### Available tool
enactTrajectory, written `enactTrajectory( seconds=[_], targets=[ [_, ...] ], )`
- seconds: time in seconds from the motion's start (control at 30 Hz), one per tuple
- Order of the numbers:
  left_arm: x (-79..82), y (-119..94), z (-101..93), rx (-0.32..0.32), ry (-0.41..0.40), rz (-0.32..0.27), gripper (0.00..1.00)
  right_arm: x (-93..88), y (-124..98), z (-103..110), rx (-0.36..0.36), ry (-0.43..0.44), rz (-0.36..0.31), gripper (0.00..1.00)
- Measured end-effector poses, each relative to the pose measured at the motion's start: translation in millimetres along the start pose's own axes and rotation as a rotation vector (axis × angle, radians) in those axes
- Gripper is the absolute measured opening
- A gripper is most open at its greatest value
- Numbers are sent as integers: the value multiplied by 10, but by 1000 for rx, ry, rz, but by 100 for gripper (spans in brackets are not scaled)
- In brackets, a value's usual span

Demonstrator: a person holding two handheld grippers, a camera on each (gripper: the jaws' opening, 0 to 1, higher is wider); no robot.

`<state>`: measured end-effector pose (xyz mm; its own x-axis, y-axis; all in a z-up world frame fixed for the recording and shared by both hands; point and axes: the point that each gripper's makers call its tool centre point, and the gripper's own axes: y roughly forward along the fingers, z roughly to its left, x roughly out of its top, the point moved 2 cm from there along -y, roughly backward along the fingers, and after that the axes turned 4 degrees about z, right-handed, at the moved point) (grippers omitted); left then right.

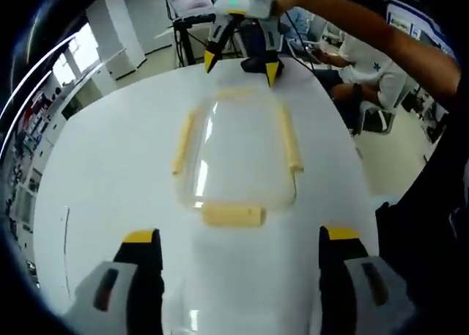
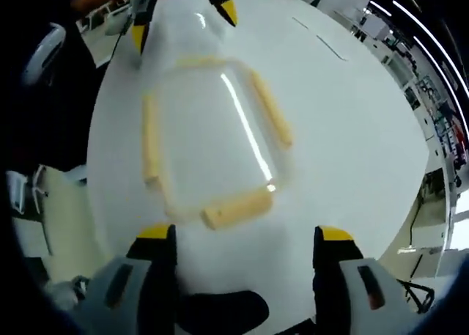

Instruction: Snap each plastic latch of the storage box into its locked position after aligning the lid with the box until every specified latch is closed and the lid sits flush.

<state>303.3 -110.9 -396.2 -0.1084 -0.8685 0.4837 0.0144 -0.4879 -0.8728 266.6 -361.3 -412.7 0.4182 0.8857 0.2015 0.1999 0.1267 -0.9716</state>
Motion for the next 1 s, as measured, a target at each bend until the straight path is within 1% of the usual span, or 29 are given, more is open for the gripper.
enactTrajectory(
  seconds=[0.07,0.17,0.27,0.37,0.4,0.5,0.63,0.7,0.77,0.9,0.97,1.0],
  targets=[
    [19,18,31,-4,-7,-4,84,46,-35,-7,3,-23,-4,71],
    [30,50,64,-25,-33,-14,78,96,-40,-7,18,-54,-1,65],
    [-3,110,61,-30,-22,4,78,95,6,3,38,-73,16,64],
    [-1,122,40,-39,-22,4,76,59,67,-5,56,-87,47,63],
    [3,124,38,-40,-22,5,74,58,71,-6,59,-89,47,61],
    [15,125,46,-42,-24,4,72,82,80,4,73,-99,38,57],
    [52,151,61,-68,-48,-7,70,87,123,26,103,-118,39,54],
    [32,172,41,-86,-45,10,66,85,135,45,116,-128,37,52],
    [14,192,51,-81,-29,15,65,90,136,53,118,-143,31,52],
    [-27,216,63,-96,-20,32,56,116,144,95,132,-187,29,51],
    [-32,229,75,-99,-23,30,57,137,146,118,141,-201,28,50],
    [-33,236,81,-98,-24,30,57,150,149,131,147,-208,27,48]
  ],
)
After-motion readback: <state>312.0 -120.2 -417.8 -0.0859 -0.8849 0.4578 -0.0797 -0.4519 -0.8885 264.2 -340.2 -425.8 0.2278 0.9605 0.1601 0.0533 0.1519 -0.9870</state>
